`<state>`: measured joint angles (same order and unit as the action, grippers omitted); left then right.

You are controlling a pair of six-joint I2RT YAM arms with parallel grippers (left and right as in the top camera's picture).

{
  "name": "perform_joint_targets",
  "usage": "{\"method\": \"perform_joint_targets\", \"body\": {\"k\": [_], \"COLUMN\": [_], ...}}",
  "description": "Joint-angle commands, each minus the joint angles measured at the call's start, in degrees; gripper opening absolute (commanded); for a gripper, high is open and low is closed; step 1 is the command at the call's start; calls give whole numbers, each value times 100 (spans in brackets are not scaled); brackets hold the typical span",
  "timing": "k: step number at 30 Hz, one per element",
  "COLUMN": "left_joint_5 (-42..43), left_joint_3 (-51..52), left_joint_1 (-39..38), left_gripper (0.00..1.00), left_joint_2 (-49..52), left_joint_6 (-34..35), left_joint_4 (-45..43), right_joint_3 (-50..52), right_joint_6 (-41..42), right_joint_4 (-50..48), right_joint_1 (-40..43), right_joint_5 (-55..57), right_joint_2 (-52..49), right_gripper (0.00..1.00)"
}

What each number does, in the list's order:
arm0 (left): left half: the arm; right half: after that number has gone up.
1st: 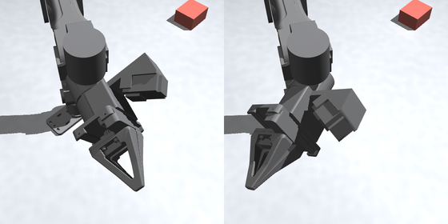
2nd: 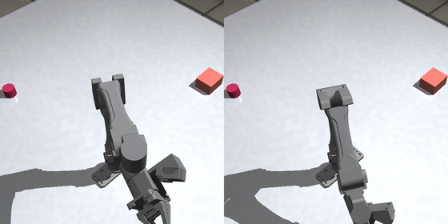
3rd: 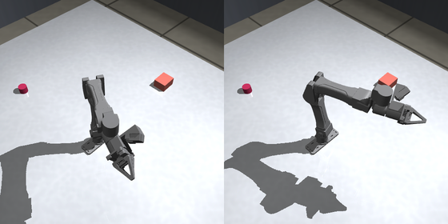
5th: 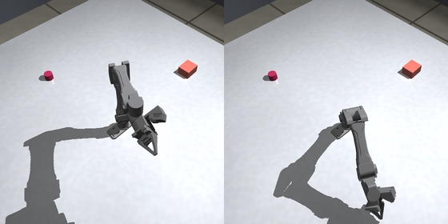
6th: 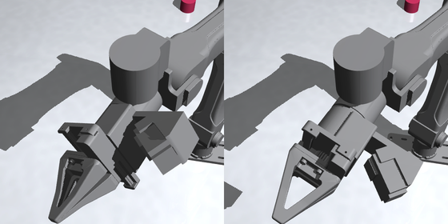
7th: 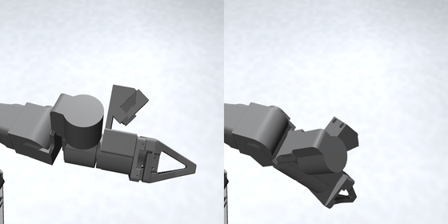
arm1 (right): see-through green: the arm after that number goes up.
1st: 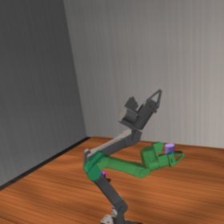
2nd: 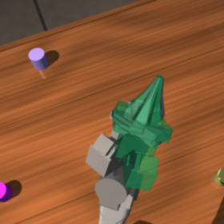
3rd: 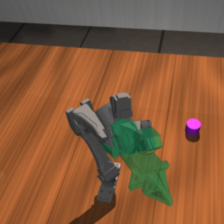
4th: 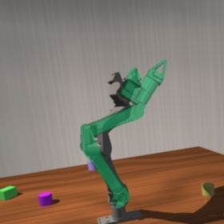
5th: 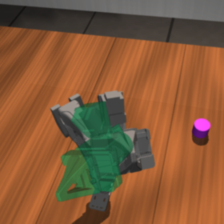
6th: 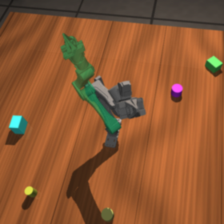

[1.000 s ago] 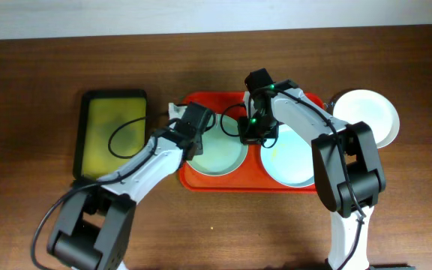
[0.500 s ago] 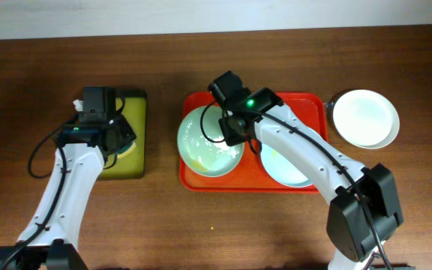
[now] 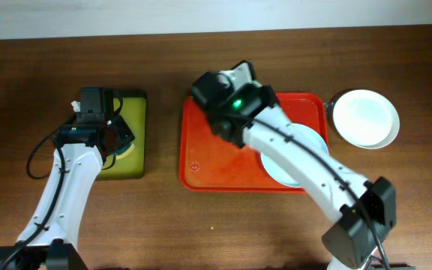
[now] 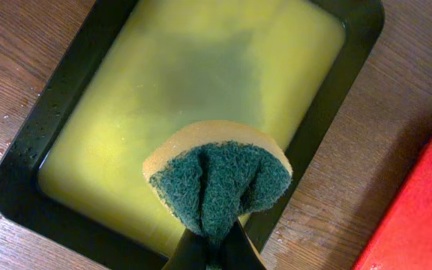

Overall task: Clean dirty plates on tray and stack at the side
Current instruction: 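Lift the green plate with the right gripper and stack it on the white plate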

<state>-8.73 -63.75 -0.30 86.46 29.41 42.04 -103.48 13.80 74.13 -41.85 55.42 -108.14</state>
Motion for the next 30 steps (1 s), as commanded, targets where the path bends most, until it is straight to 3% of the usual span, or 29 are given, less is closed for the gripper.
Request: {"method": "perform_joint_targets", "body": {"k": [1, 4, 8, 10, 13, 17, 19, 20, 23, 25, 28, 30], "left_joint_5": [39, 39, 39, 37, 39, 39, 48, 61, 59, 59, 59, 59], "left_joint_3": [-15, -15, -15, -15, -15, -15, -4, -4, -4, -4, -4, -4], "left_joint_1": [11, 9, 9, 9, 9, 9, 9, 9, 9, 9, 9, 9], "left_gripper": [0, 0, 0, 0, 0, 0, 0, 0, 0, 0, 0, 0], "left_joint_2": [-70, -70, -70, -70, -70, -70, -70, -66, -66, -66, -66, -66], "left_joint_6": [-79, -79, -79, -79, -79, -79, -76, -76, -76, -76, -76, -76], "left_joint_4": [-13, -11, 9, 7, 9, 26, 31, 31, 74, 74, 74, 74], "right_joint_3": [-133, -133, -133, -131, 57, 254, 256, 256, 260, 267, 271, 273], "right_joint_6": [-791, -1364, -1499, -1460, -358, 70, 498, 841, 898, 748, -146, -142], "right_joint_4": [-26, -348, -560, -564, -555, -568, -608, -612, -695, -693, -688, -739], "right_joint_1": [-632, -1071, -1145, -1126, -636, 74, 697, 1329, 2623, 3545, 4734, 5316], "right_joint_5": [2358, 3427, 3414, 2918, 695, -424, -1591, -2706, -4625, -5375, -6266, -6277], "right_joint_2": [107, 105, 107, 105, 94, 173, 400, 474, 472, 472, 470, 470], "right_gripper": [4, 4, 4, 4, 4, 4, 4, 4, 4, 4, 4, 4]}}
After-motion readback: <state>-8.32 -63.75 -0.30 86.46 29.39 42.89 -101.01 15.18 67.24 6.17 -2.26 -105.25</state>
